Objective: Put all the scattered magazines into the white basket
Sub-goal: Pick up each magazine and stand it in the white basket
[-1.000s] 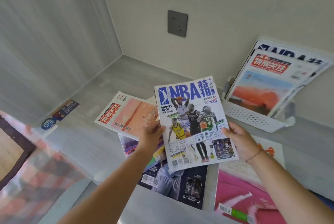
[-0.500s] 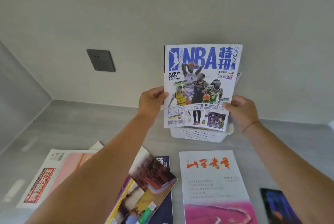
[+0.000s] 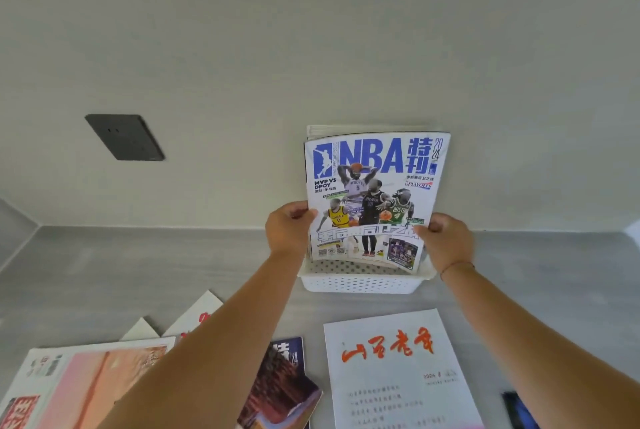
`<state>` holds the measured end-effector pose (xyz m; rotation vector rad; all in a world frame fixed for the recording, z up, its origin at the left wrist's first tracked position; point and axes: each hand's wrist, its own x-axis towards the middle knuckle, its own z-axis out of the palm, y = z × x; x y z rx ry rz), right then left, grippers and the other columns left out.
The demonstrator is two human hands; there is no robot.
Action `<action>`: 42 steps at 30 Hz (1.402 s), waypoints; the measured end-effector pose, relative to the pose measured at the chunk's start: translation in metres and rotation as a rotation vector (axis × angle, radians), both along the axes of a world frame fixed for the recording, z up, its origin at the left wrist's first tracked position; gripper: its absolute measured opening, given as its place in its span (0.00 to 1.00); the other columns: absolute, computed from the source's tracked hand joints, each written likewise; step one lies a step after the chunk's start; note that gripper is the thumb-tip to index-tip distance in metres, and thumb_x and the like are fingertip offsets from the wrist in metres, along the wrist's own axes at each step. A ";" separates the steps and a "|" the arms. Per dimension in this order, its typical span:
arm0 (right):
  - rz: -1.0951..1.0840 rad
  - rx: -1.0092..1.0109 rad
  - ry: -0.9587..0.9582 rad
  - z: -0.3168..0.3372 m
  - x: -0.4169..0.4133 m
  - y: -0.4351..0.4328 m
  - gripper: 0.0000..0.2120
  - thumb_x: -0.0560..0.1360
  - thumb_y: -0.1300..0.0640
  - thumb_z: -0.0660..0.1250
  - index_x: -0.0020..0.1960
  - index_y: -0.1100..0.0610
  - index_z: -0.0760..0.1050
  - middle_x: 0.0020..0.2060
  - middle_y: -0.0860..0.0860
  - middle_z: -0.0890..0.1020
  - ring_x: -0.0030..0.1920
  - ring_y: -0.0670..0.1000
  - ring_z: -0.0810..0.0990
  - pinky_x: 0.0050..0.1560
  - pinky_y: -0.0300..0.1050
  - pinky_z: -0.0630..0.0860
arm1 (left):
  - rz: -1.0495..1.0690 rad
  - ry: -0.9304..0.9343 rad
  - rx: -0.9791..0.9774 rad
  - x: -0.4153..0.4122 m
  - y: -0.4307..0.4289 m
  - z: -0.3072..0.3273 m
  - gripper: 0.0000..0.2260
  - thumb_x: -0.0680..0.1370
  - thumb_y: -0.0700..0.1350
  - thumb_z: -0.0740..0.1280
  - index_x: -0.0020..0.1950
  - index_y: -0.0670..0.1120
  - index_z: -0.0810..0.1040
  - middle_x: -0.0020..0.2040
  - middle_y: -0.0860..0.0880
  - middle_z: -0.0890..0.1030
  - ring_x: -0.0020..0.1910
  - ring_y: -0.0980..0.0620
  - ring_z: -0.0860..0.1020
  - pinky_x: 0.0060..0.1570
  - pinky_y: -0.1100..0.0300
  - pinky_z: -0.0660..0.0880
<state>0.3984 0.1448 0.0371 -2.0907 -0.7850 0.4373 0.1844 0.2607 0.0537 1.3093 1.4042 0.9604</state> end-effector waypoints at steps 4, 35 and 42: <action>0.011 0.001 -0.058 -0.007 -0.001 0.008 0.05 0.71 0.58 0.67 0.41 0.60 0.79 0.38 0.57 0.84 0.40 0.58 0.80 0.40 0.47 0.76 | 0.122 0.036 -0.008 -0.001 0.003 -0.003 0.07 0.70 0.43 0.73 0.37 0.52 0.77 0.37 0.54 0.81 0.37 0.50 0.80 0.38 0.58 0.77; -0.059 0.101 -0.198 0.007 -0.048 -0.020 0.22 0.75 0.60 0.63 0.68 0.60 0.65 0.66 0.58 0.70 0.68 0.59 0.67 0.65 0.55 0.68 | -0.043 0.217 -0.060 -0.075 -0.039 -0.031 0.22 0.78 0.49 0.63 0.72 0.46 0.66 0.69 0.46 0.72 0.66 0.50 0.71 0.65 0.56 0.66; 0.325 0.116 -0.222 -0.015 -0.178 -0.069 0.16 0.71 0.65 0.66 0.58 0.59 0.72 0.58 0.57 0.74 0.61 0.59 0.71 0.61 0.54 0.69 | 0.079 0.557 -0.118 -0.212 -0.135 -0.072 0.23 0.78 0.47 0.64 0.72 0.45 0.65 0.71 0.43 0.69 0.68 0.41 0.68 0.68 0.49 0.64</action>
